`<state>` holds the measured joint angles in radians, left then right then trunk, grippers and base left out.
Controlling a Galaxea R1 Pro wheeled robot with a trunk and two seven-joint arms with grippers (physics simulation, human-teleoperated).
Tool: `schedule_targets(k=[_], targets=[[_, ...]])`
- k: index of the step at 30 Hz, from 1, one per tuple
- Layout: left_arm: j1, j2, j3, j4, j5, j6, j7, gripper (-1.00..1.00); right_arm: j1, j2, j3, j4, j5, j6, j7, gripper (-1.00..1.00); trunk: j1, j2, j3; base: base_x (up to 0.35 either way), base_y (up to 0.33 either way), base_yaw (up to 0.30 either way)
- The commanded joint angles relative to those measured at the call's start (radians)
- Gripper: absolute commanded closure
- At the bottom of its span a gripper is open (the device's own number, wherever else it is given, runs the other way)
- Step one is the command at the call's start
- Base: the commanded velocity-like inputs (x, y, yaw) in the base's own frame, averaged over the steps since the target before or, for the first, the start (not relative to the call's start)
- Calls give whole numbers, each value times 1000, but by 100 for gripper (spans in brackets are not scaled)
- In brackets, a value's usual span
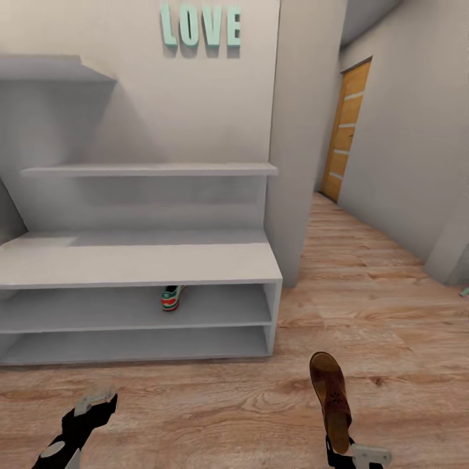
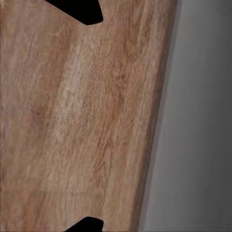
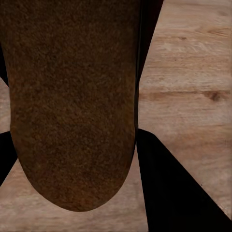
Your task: Pick up the two gym shoes and the two sandals from the corridor floor and place them onto the hallstand (shoe rack) in the corridor, making sure they are on the rack and not on the floor. Arrange them so the two gym shoes are next to each other and the two sandals are next to each other.
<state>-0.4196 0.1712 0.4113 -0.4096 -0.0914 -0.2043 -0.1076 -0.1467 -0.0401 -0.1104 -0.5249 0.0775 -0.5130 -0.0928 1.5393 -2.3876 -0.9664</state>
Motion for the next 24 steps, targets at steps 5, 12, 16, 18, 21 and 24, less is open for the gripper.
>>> schedule_targets(k=[5, 12, 16, 18, 21, 24], targets=[[116, -4, 5, 3, 22, -110, -25, -100, -1, 0, 0, 0, 5, -2, -5, 100, -1, 0, -1, -73, 267, 0], [163, 3, 10, 14, 28, -129, -174, -100, -1, 0, 2, 0, 7, -2, -4, 100, -1, 0, -1, -4, 305, 0], [168, 8, 10, 18, 38, -135, -195, -100, -1, 0, 2, 1, 7, -2, -4, 100, -1, 0, -1, 0, 307, 0], [172, 8, 9, 18, 42, -137, -199, -100, -1, 0, 2, 1, 7, -2, -4, 100, -1, 0, -1, 0, 307, 0], [174, 7, 9, 18, 43, -137, -201, -100, -1, 0, 1, 2, 7, -2, -4, 100, -1, 0, -1, 0, 307, 0], [175, 8, 9, 18, 44, -138, -202, -100, -1, 0, 1, 2, 7, -2, -4, 100, -1, 0, -1, 0, 307, 0]])
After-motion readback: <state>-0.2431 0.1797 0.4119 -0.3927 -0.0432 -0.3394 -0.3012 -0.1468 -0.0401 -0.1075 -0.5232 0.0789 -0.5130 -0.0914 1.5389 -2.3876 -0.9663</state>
